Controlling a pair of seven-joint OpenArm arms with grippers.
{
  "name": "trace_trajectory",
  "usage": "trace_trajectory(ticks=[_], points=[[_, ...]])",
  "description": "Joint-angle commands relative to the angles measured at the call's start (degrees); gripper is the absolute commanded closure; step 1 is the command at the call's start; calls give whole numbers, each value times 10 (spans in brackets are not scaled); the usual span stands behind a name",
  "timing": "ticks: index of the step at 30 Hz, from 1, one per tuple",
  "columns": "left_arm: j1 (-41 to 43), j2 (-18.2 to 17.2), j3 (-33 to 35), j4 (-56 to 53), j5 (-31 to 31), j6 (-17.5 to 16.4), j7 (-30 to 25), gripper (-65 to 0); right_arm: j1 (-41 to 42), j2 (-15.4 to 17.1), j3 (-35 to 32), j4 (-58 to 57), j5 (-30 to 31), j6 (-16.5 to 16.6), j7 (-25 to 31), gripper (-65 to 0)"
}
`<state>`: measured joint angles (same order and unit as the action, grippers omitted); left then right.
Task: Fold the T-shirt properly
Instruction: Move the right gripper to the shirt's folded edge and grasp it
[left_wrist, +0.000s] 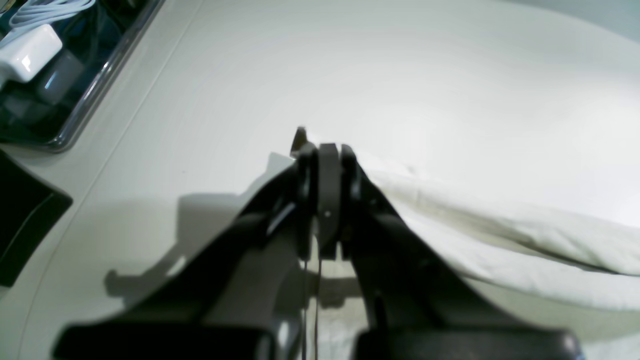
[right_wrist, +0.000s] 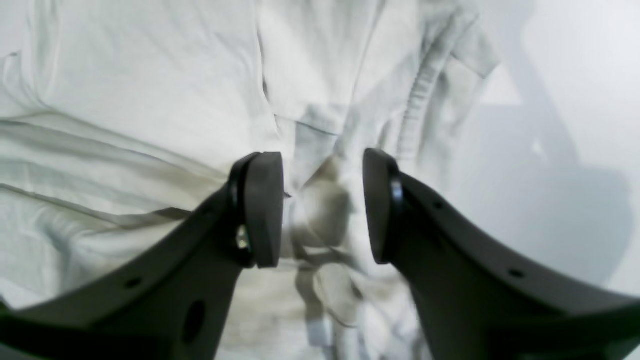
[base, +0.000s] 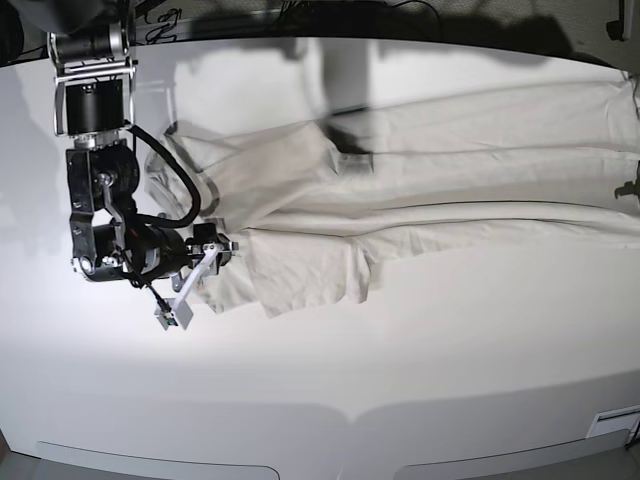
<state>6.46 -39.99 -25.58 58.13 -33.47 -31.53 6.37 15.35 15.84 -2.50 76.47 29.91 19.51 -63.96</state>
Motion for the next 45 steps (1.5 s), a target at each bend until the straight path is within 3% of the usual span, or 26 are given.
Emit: trace_trajectory(ticks=[1, 5, 15, 23, 32, 38, 45], points=[[-7, -17, -7, 8, -8, 0, -17, 0, 13, -5, 2, 9, 5, 0, 6, -267], [-7, -17, -7, 8, -3, 0, -17, 0, 12, -21, 2, 9, 1, 0, 16, -267], [-8, -18, -7, 8, 10, 0, -17, 0, 13, -22, 2, 4, -36, 0, 45, -267], [-7, -18, -7, 8, 11, 0, -17, 0, 13, -22, 2, -55, -22, 0, 111, -267], [-7, -18, -7, 8, 11, 0, -17, 0, 13, -22, 2, -56, -22, 0, 112, -267], [-7, -18, -7, 8, 11, 0, -17, 0, 13, -22, 2, -56, 33, 0, 110, -267], [-7, -18, -7, 8, 11, 0, -17, 0, 13, -25, 2, -56, 37, 0, 111, -267]])
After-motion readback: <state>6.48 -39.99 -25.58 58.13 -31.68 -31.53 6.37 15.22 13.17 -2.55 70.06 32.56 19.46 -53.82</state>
